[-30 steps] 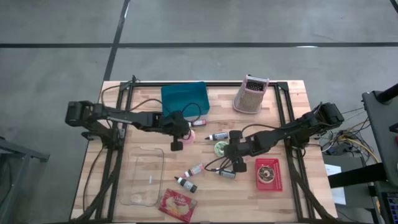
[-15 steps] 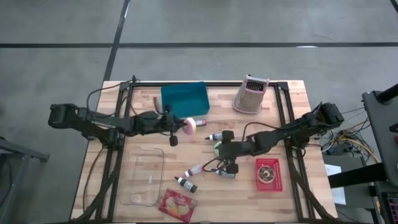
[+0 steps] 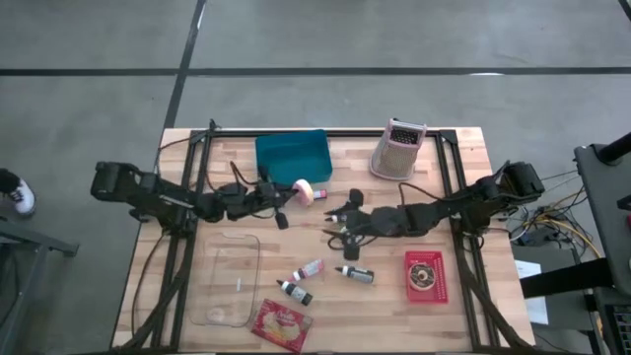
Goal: Pick & Place Food Item
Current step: Put the pink donut into the red basket
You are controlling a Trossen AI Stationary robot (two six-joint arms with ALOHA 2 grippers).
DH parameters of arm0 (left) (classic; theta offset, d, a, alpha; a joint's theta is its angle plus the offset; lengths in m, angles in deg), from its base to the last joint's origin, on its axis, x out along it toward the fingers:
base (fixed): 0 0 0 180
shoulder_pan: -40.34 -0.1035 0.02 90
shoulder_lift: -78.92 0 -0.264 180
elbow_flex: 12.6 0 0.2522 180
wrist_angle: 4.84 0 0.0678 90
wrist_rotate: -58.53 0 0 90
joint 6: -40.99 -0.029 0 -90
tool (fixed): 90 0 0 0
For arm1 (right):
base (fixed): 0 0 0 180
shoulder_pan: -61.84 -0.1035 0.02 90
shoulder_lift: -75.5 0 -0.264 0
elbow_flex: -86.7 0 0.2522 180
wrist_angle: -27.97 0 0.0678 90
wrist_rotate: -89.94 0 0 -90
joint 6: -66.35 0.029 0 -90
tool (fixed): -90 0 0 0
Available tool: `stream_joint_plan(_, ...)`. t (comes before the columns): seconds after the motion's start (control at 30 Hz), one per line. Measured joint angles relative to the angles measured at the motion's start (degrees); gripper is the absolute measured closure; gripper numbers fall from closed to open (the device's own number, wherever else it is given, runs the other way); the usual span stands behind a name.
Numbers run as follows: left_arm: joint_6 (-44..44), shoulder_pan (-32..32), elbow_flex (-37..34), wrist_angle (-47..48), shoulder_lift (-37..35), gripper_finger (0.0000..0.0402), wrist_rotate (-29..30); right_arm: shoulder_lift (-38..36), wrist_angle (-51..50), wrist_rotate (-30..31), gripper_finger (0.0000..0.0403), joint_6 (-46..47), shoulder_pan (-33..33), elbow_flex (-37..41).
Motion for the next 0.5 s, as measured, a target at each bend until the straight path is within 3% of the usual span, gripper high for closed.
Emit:
stream_joint_plan(0.23,-3.38,1.56,4.65,-1.24,6.03,0.0396,2.78,0.0,0.64,1.15,0.0179,3.08,3.27,0.09)
stream_joint_plan(0.5,-3.79,1.73,5.68,-1.12,7.59,0.0396,3.43,0.0,2.95,1.05,0.0179,2.84,3.99,0.11)
